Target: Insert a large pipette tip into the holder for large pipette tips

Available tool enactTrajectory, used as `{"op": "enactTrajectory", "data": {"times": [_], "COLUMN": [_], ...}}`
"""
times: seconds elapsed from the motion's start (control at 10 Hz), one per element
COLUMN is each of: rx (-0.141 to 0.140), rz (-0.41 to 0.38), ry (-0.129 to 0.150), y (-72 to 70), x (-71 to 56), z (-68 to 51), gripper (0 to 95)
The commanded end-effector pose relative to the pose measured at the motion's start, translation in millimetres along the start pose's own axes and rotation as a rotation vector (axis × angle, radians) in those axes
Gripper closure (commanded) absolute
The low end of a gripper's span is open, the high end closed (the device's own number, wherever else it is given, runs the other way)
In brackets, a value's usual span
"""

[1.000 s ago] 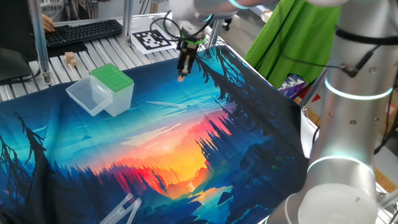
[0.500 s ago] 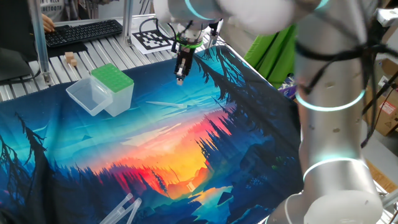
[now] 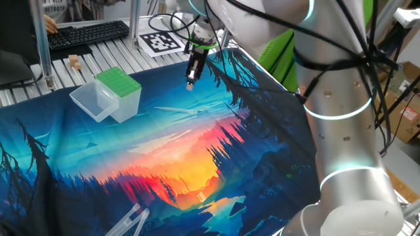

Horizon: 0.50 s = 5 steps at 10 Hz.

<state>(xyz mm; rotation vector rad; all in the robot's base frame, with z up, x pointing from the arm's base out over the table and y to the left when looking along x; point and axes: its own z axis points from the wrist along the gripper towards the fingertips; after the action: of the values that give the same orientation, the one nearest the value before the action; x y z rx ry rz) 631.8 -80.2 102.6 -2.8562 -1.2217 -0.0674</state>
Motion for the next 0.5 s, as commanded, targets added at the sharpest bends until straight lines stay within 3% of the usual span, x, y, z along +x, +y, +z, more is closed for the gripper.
{"op": "enactTrajectory", "data": {"times": [0.1, 0.5], "rx": [-0.02, -0.028], "rz": [-0.021, -0.028], "ry": [-0.01, -0.016], "y": [-1.7, -1.7], "x": [-0.8, -1.9], "z": [3.5, 11.3], "gripper": [95.0, 95.0]}}
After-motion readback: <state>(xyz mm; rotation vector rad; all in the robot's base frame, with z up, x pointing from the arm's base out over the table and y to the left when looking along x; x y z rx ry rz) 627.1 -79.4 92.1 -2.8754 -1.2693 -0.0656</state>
